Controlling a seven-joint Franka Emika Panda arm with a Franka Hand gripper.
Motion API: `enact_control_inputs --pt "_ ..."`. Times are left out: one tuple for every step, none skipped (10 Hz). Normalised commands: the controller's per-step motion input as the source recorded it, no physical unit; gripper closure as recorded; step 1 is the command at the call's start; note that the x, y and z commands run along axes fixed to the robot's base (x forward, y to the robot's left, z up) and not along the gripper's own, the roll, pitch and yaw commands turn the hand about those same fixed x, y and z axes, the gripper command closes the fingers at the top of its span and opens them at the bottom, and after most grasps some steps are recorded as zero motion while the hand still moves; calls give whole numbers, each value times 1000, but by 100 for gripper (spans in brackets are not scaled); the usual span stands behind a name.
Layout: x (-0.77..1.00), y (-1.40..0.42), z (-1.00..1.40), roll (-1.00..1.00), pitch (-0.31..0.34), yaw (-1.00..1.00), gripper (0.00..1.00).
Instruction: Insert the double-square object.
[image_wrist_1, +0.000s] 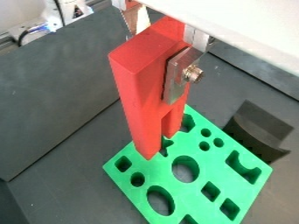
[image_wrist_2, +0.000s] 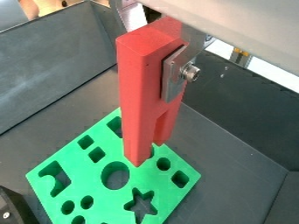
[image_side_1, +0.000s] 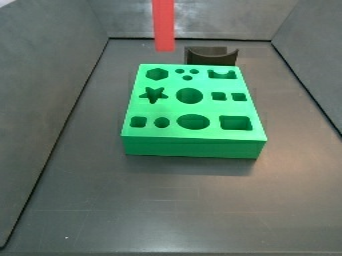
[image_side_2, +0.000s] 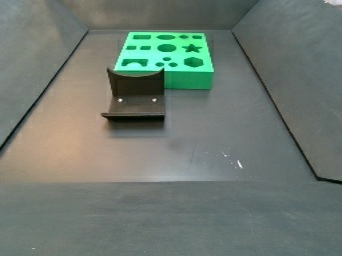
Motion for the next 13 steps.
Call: enact_control_inputs --pt "711 34 -71 -84 0 -549 100" --pt "777 71 -54 -91 0 -491 100" --pt "811 114 -43 -100 0 -466 100" --pt "820 126 -54 -93 0 -460 100" --pt "900 163 -86 -76 0 -391 100" --pt "909 174 -74 -80 0 -386 100" --pt "934 197 -80 -77 0 -363 100" --pt "966 257 -97 -64 0 -334 100" --pt "974 286 -114 -51 16 -314 100" --pt "960 297 -129 -40 26 -320 100" --pt "963 291 -103 -61 0 -343 100" --pt "971 294 -120 -56 0 -340 100" --pt "926 309 -137 -49 0 -389 100"
